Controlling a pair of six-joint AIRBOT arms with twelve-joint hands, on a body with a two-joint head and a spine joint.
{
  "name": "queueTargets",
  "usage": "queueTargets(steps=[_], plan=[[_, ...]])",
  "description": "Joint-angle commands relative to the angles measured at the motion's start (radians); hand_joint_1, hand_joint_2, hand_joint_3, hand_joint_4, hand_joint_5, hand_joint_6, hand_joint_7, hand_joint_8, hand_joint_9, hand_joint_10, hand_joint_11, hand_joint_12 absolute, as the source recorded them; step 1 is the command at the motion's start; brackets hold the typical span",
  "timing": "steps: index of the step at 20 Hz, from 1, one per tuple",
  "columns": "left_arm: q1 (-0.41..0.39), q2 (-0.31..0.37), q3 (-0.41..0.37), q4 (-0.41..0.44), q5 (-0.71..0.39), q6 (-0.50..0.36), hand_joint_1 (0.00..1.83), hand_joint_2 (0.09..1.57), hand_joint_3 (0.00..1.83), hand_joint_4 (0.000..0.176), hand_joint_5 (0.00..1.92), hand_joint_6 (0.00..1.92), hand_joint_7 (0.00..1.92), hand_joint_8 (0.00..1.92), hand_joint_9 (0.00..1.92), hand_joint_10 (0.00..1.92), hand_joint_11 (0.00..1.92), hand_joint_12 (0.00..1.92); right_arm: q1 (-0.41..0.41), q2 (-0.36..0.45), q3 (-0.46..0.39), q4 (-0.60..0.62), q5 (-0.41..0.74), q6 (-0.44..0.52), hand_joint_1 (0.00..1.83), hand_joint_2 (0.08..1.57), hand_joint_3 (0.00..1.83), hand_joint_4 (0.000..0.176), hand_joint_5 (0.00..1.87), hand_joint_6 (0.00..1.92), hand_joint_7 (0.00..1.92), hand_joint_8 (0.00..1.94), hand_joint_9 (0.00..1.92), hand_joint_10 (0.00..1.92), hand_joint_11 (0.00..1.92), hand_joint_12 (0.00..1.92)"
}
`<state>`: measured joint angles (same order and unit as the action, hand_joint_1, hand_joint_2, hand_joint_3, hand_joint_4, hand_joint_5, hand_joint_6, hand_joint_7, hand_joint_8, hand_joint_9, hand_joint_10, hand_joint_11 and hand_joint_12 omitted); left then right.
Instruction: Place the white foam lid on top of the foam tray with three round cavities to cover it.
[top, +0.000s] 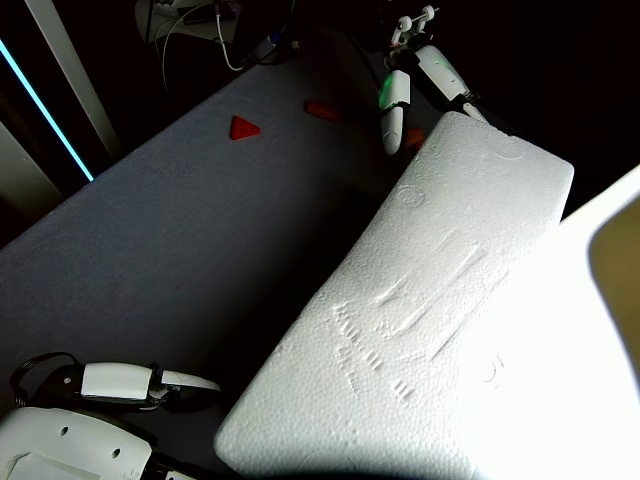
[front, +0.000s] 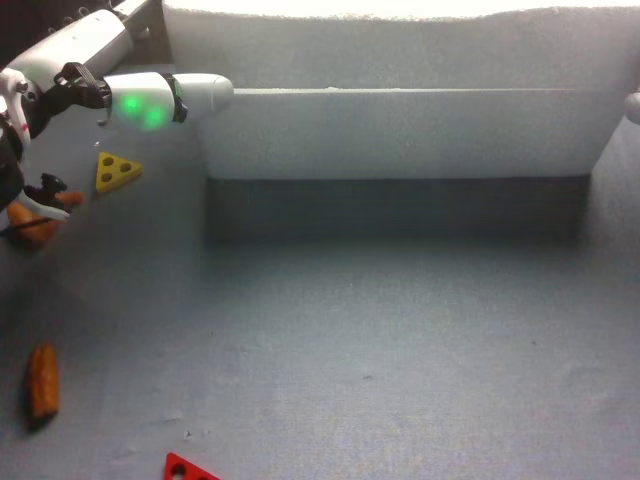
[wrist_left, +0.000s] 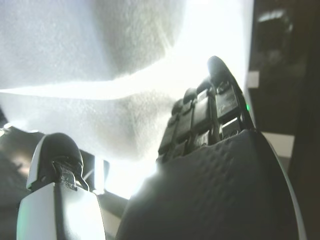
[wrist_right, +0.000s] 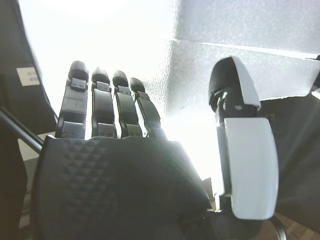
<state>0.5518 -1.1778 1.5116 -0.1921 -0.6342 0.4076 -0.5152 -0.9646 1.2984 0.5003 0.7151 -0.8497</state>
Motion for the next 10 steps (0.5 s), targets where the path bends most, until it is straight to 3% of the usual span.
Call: queueTargets(steps=[1,5,10], plan=[[-0.009,0.001,0.004,0.009,-0.116,-0.005,0.42,1.05,0.00,0.002,0.00,0.00,0.00,0.00,0.00,0.00,0.00,0.70,0.015,0.006,0.011,-0.024,0.106,0.007,0.61,1.17,0.00,0.000,0.00,0.00,0.00,0.00,0.00,0.00,0.00,0.04],[0.000,-0.004,0.009,0.004,-0.102,-0.004,0.43,1.04,0.00,0.000,0.00,0.00,0.00,0.00,0.00,0.00,0.00,0.41,0.015,0.001,0.015,-0.018,0.099,0.007,0.63,1.16,0.00,0.000,0.00,0.00,0.00,0.00,0.00,0.00,0.00,0.00],[0.025,-0.002,0.009,-0.012,-0.098,-0.004,0.38,1.00,0.00,0.027,0.00,0.00,0.00,0.00,0.00,0.00,0.00,0.47,-0.002,0.001,0.014,0.000,0.098,0.007,0.68,1.16,0.00,0.000,0.00,0.00,0.00,0.00,0.00,0.00,0.00,0.00]])
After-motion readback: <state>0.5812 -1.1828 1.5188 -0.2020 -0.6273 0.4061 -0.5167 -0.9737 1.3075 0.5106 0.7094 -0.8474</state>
